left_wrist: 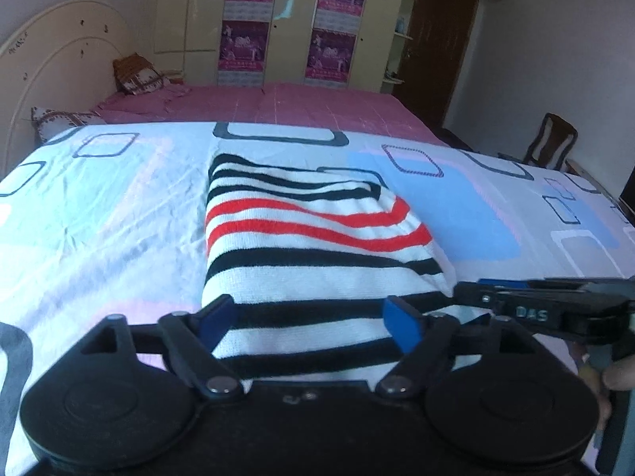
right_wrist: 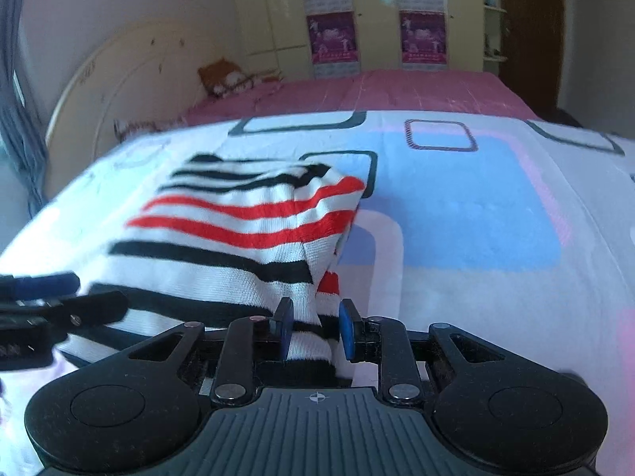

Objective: Fold small clothes
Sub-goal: 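Open both tools and pull them back from the bundle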

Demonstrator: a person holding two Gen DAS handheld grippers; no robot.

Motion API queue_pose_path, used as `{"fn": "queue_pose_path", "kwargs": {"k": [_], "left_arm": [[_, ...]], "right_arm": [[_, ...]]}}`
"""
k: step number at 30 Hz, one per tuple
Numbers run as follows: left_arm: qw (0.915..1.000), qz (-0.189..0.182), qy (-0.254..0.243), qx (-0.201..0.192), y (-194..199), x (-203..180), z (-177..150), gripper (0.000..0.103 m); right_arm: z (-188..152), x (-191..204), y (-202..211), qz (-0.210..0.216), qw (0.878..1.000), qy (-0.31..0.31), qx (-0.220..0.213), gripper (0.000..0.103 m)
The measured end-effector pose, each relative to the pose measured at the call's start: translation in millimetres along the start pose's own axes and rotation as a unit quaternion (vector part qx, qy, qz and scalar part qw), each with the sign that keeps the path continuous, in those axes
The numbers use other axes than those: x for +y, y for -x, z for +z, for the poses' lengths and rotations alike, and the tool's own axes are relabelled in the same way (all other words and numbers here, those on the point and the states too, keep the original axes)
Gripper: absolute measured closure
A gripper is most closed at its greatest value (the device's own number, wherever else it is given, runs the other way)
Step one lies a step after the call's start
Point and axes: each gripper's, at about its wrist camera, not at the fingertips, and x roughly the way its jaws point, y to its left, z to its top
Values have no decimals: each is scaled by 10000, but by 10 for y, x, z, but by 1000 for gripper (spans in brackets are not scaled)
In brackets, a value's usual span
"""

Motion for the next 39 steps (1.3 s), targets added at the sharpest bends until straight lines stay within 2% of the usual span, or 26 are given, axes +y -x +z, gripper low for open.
{"fn": "queue_pose_path", "kwargs": {"k": [2,3,5,13,17,21,26,29,32,39], "left_arm": [[9999,92,101,58,85,-57,2,8],[9998,137,147,78,142,-90,-3,4],[9993,316,174,86,280,-189,-21,0],[9959,891,9,150,996,-675,-242,0],[9963,828,-245,-25,1485,-945,-417,0],[9965,803,-33,-233,1897,-1091,-571,0],[9937,1005,138,-476,2268,-1206,-698,0],[9927,1078,176,-511,2408,-1237,-755,0],[9916,1131,225,-579,2542,-1252,-812,0],[9879,1347,199,-749,2735,-1313,-873,0]], "right_arm": [[-35,-44,139,87,9999,-93,48,74],[-69,-68,221,112,9999,-125,35,56],[-153,-108,422,116,9998,-154,-78,29],[-524,-180,1301,449,9987,-46,-223,29],[-679,-141,1863,554,9974,183,-424,29],[-788,-104,2415,538,9957,269,-707,29],[-844,-30,2938,434,9922,313,-1124,29],[-870,58,3133,425,9897,420,-1302,28],[-912,128,3222,404,9872,555,-1437,16],[-974,185,3263,489,9855,646,-1493,15]]}}
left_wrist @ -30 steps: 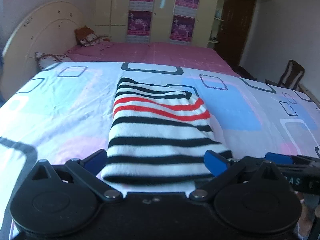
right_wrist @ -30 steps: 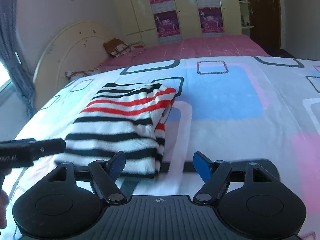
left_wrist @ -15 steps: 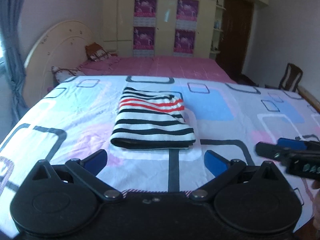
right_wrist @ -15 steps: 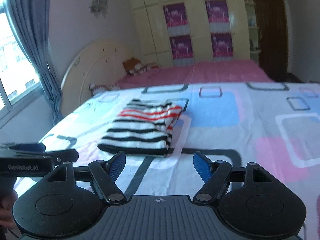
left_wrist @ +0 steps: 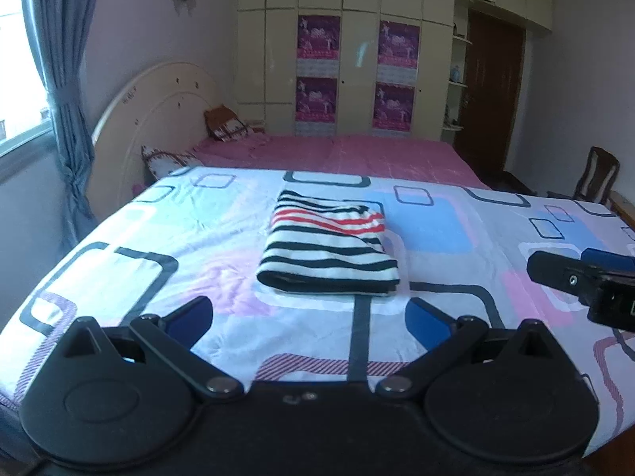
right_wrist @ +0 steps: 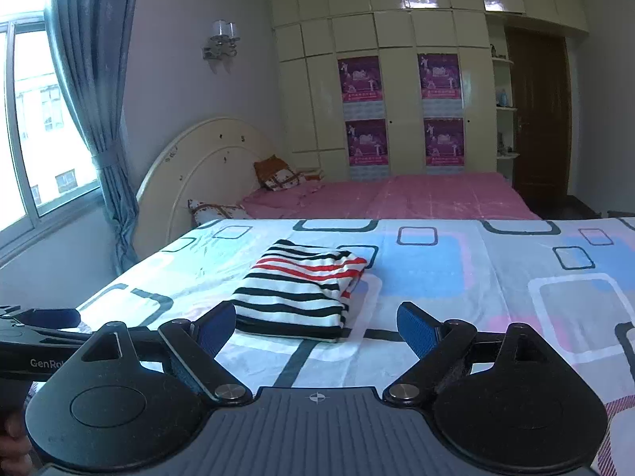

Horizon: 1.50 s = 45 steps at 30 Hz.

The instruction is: Fold small clothes

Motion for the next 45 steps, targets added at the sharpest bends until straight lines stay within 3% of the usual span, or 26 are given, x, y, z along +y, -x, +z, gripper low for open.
{"fn": "queue_pose_path", "kwargs": {"k": [45], "left_arm": [[9999,95,54,-71,145,30,3,0]], "right_arm": [[-18,33,94,82,10000,30,-39,15]]}}
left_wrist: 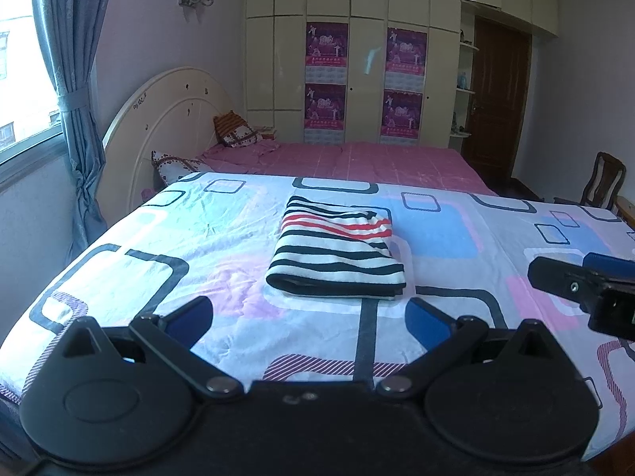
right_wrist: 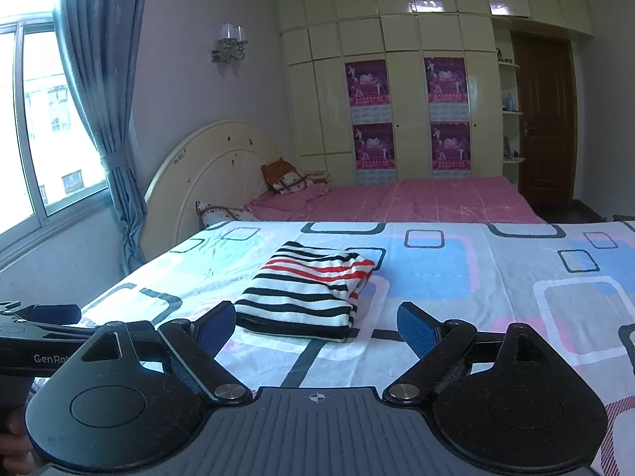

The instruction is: Fold small clothes

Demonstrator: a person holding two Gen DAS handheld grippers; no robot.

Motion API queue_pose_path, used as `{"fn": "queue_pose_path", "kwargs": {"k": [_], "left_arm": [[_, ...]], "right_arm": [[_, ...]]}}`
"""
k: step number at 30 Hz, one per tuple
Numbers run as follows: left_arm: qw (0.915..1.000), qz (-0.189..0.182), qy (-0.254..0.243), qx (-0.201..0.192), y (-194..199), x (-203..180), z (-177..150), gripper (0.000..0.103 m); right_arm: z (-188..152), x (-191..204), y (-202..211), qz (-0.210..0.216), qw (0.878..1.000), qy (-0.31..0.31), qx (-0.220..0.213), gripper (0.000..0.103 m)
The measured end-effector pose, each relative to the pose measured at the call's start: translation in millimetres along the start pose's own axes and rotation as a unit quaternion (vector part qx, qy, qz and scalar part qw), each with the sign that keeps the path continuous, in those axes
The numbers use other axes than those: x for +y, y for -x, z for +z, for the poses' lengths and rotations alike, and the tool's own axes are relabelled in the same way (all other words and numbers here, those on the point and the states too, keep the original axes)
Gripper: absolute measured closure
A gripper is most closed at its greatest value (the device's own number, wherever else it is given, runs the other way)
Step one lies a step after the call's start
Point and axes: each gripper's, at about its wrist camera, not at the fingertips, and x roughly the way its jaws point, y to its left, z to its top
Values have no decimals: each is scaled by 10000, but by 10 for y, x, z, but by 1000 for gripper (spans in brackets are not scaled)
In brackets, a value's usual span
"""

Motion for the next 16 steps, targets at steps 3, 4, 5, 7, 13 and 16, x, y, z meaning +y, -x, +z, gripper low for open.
{"fn": "queue_pose_path", "kwargs": {"k": [3,4,5,7,13,16], "left_arm": [[10000,-19,3,22,-10,15,7,0],[10000,-26,8,32,-24,19,8,0],[10000,-44,14,44,-33,23,9,0],[9999,-91,25,70,-62,28,6,0],[9994,-243,253,-40,-163,95,-3,8],[9999,-151,23,-10,-273,64,26,0]], "right_arm": [[0,9,-17,-6,10000,-4,14,15],[2,9,-23,-9,10000,-10,19,15],[3,14,-31,-8,10000,-16,23,15],[-2,0,-44,-16,10000,-20,33,15],[-22,-73,-134,-82,9999,-63,99,15],[-38,-116,-189,-179,9997,-117,147,15]]}}
